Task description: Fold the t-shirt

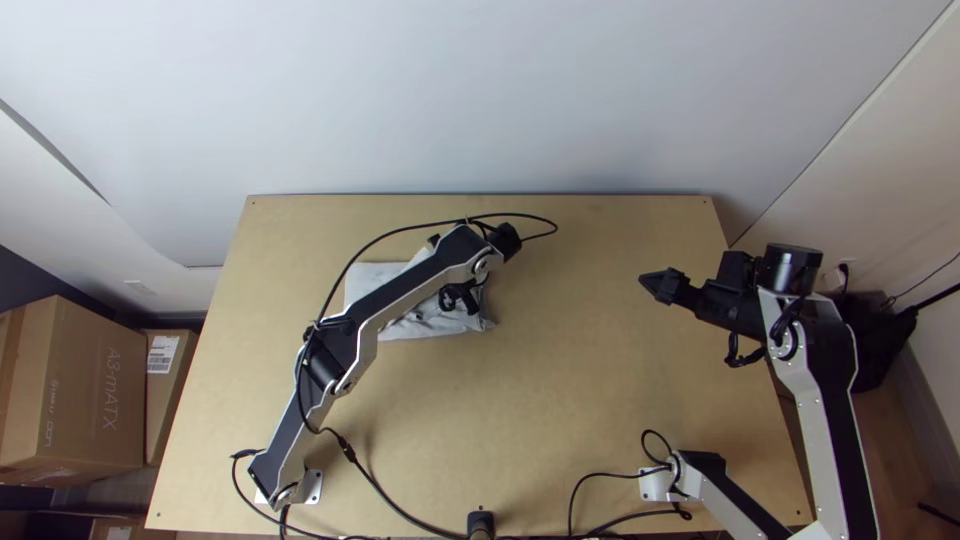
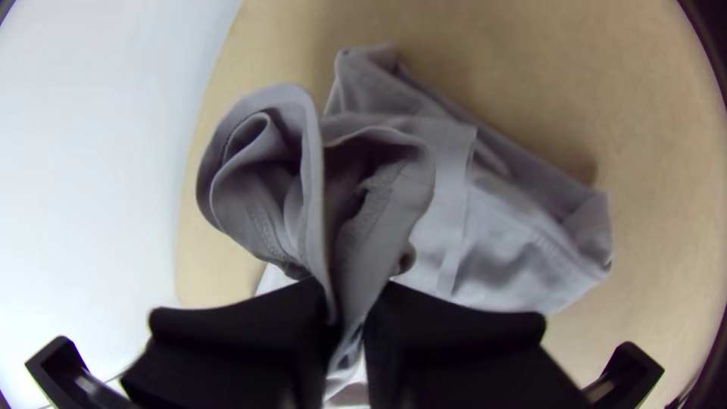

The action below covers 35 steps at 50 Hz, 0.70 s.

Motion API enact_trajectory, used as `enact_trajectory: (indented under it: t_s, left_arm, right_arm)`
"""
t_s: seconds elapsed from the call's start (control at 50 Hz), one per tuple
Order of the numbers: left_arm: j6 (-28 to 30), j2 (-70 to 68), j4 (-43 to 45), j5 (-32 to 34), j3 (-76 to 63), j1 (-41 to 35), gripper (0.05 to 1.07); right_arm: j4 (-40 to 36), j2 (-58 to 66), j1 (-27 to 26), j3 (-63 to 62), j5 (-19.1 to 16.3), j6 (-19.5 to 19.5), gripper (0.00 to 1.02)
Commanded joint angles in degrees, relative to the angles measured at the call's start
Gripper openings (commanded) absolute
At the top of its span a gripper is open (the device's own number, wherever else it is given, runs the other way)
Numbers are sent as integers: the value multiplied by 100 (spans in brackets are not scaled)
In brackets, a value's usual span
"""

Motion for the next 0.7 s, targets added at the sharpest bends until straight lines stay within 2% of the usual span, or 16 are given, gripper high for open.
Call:
enact_trajectory:
  t_s: [0.0,0.08,0.18,0.3,0.46,0.5,0.68]
  left_arm:
    - [158,-145,540,370,250,-306,103]
    - [158,-268,997,678,426,-394,103]
    - [61,-523,1216,1223,531,-482,103]
    - [-97,-963,1427,1574,531,-543,103]
    - [-413,-1534,1418,1653,523,-306,103]
    - [-519,-1719,1401,1680,523,-183,103]
    - [-967,-2527,1339,1978,417,590,103]
  right_arm:
    - [116,-83,50,-277,-20,-26,98]
    - [230,-91,50,-470,-20,-44,99]
    - [379,-74,85,-646,-20,-44,98]
    - [546,128,217,-778,-20,-26,98]
    - [696,823,894,-558,-3,352,99]
    - [696,999,1122,-418,103,396,98]
    - [713,2018,2458,795,1201,449,98]
